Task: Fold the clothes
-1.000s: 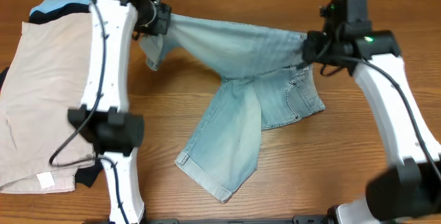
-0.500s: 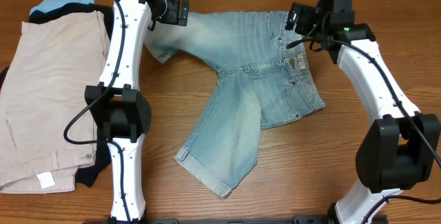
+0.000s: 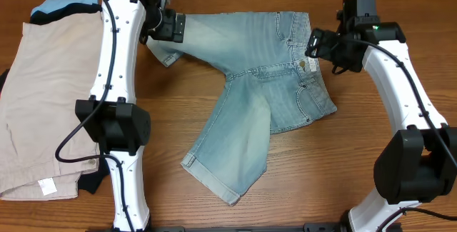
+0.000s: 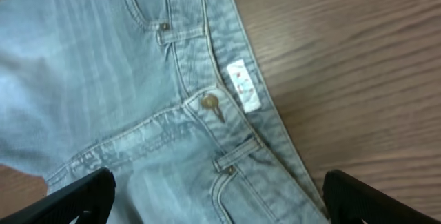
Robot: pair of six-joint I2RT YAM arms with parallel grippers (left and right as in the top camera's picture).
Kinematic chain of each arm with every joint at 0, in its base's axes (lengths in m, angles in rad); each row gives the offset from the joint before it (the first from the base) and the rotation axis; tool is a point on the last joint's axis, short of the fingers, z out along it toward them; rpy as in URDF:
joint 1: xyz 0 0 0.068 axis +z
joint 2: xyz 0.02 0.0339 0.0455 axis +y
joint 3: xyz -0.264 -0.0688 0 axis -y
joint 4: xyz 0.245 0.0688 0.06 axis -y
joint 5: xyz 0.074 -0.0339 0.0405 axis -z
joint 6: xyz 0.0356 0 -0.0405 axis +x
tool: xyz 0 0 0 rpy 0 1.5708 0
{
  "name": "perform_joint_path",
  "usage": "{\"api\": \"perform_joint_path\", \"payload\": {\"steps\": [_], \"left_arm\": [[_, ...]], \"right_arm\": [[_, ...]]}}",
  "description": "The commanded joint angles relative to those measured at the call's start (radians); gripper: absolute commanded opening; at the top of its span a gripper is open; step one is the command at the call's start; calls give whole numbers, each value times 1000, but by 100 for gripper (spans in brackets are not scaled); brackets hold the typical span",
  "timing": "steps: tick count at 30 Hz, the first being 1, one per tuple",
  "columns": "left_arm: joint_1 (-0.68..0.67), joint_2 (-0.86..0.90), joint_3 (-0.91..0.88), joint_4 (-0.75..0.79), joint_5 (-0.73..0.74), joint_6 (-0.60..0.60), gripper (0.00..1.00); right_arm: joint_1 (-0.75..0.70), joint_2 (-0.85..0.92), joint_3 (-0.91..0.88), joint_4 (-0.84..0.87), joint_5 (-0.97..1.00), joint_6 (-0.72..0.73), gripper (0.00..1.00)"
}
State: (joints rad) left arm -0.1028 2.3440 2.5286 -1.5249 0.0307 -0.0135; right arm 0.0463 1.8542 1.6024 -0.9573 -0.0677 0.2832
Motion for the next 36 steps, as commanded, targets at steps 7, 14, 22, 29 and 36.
{"api": "perform_joint_path", "payload": {"steps": [7, 14, 22, 29, 36], "left_arm": [[-2, -6, -296, 145, -42, -5, 55], [-5, -6, -435, 380, -38, 106, 54], [-7, -6, -532, 525, -42, 244, 20], [-9, -6, -592, 571, -38, 246, 40], [-8, -6, -633, 599, -39, 246, 31]], "right_arm": [[0, -32, -90, 34, -21, 9, 91], [0, -32, -110, 31, -21, 10, 91], [0, -32, -110, 11, -24, 25, 91], [0, -32, -110, 1, -24, 25, 91], [0, -32, -110, -22, -24, 24, 91]]}}
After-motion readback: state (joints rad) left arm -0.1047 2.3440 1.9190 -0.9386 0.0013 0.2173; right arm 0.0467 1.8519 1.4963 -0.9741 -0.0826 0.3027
